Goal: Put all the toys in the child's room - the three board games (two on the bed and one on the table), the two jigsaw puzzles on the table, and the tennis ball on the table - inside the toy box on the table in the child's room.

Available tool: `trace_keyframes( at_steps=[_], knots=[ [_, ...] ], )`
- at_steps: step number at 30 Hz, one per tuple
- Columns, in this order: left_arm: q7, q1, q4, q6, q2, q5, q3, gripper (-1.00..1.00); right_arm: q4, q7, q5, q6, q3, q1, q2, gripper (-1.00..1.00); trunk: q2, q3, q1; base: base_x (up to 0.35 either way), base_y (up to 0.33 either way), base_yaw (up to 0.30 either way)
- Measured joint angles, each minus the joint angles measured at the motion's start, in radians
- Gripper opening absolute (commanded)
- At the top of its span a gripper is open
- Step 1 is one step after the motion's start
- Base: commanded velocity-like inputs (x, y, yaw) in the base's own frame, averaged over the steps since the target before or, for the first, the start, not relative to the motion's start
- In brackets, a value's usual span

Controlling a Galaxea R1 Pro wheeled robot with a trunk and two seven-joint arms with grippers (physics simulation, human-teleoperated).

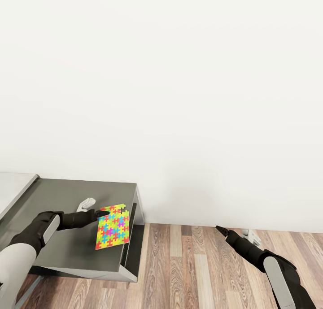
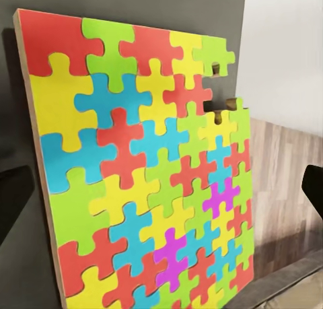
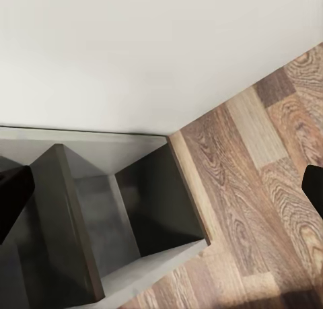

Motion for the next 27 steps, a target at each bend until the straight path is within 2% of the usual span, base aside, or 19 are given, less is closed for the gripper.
trace_keyframes(
  at_steps=[13,19,24,26,27],
  knots=[
    [-0.003,0.000,0.000,-0.001,0.002,-0.001,-0.001,1.00,0.000,0.000,0.000,0.000,0.000,0.000,0.000,1.00,0.000,0.000,0.000,0.000,0.000,0.000],
    [-0.003,0.000,0.001,-0.002,0.016,-0.001,0.006,1.00,0.000,0.000,0.000,0.000,0.000,0.000,0.000,1.00,0.000,0.000,0.000,0.000,0.000,0.000],
    [-0.008,0.000,0.001,-0.001,0.078,0.008,0.012,1.00,0.000,0.000,0.002,-0.008,0.002,0.000,0.001,1.00,0.000,0.000,0.000,0.000,0.000,0.000],
    [-0.030,0.000,0.000,0.000,0.116,0.019,0.029,1.00,-0.001,0.001,0.002,-0.023,0.008,0.000,0.001,1.00,0.000,0.000,0.000,0.000,0.000,0.000],
    [-0.036,0.006,-0.005,0.006,0.111,0.024,0.034,1.00,0.005,0.006,0.007,-0.017,0.013,-0.006,0.007,1.00,0.000,0.000,0.000,0.000,0.000,0.000]
  ],
)
